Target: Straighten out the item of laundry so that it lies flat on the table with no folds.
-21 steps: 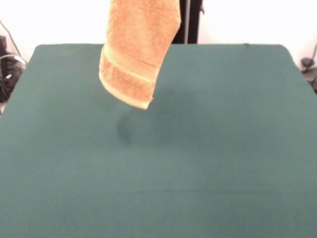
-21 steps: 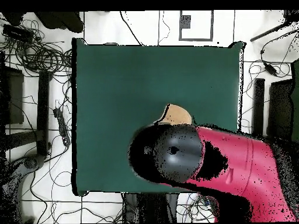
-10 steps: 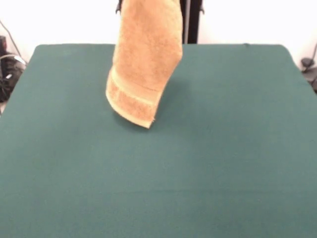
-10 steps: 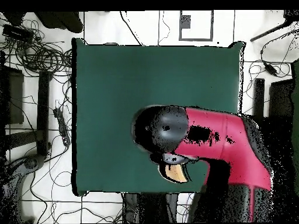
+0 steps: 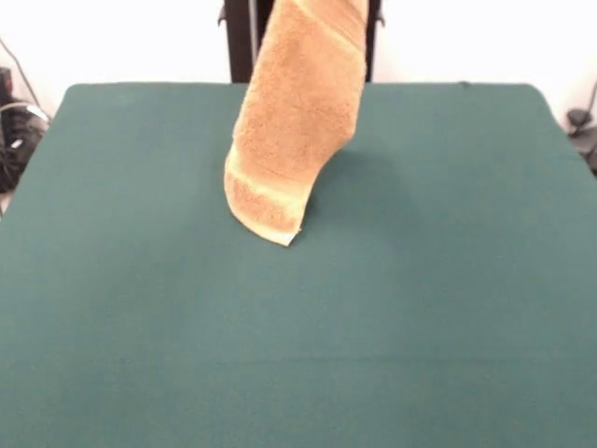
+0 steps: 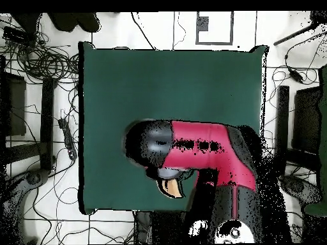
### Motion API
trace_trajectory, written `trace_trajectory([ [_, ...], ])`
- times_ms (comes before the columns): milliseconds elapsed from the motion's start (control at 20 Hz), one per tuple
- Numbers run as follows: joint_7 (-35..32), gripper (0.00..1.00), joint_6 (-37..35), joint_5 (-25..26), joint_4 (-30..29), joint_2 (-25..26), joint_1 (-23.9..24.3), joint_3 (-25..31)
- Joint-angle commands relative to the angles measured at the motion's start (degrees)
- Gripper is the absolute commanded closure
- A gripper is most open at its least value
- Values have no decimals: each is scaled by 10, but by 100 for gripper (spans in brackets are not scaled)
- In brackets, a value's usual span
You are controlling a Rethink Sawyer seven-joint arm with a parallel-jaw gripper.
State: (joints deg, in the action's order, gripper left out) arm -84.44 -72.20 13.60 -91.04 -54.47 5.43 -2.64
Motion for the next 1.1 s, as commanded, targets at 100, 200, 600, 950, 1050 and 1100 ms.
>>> trace_trajectory([
  [100, -77, 100, 37, -40, -86, -13, -70, 56],
  [200, -110, 100, 46, -48, -79, 0, -89, 53],
  [600, -310, 100, 134, -127, -46, 69, -182, 16],
  [950, -210, 100, 233, -45, 66, 199, -196, 32],
  [1050, -248, 100, 245, -41, 111, 251, -221, 21],
  [1100, -277, 100, 245, -46, 135, 277, -235, 11],
])
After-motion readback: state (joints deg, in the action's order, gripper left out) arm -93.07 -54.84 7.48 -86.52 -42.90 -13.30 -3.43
